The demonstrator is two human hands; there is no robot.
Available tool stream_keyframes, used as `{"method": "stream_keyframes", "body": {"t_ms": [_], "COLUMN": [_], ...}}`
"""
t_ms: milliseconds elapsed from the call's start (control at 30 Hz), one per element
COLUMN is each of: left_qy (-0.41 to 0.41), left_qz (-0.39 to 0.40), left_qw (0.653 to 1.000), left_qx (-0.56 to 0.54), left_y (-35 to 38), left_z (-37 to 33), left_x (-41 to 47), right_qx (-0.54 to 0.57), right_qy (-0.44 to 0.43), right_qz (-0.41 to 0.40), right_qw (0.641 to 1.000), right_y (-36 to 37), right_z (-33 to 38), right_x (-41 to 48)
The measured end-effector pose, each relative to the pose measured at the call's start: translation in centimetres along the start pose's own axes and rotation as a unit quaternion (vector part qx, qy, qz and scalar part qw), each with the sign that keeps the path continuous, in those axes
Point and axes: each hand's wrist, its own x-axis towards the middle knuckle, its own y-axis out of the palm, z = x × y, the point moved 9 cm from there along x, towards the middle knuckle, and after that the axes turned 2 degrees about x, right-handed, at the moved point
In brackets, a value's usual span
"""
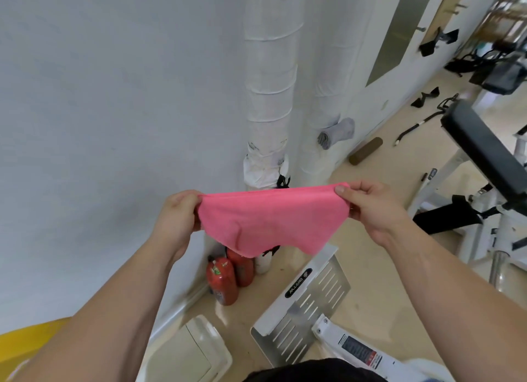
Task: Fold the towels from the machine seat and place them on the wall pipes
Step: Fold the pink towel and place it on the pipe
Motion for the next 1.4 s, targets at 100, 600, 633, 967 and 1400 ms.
{"method": "stream_keyframes", "body": {"t_ms": [100, 600, 633, 967, 1400], "left_qy": [-0.016, -0.016, -0.006, 0.042, 0.030], "left_qz": [-0.005, -0.003, 0.008, 0.067, 0.153], "left_qw": [1.000, 0.999, 0.999, 0.995, 0.987], "left_qx": [-0.020, 0.042, 0.052, 0.062, 0.049], "left_y": [0.7, 6.3, 6.8, 8.3, 9.0], "left_z": [0.7, 2.6, 2.3, 1.1, 0.0], "left_x": [-0.2, -6.5, -6.9, -8.9, -9.7], "right_qx": [0.040, -0.033, -0.050, -0.142, -0.275], "right_qy": [0.003, -0.060, -0.071, -0.138, -0.245], "right_qz": [-0.044, -0.001, 0.027, 0.135, 0.178], "right_qw": [0.998, 0.998, 0.996, 0.971, 0.912], "right_y": [-0.2, 8.9, 9.8, 11.9, 12.3], "right_z": [-0.5, -3.1, -2.8, -1.4, 1.1], "right_x": [-0.1, -5.3, -5.8, -7.2, -7.8]}}
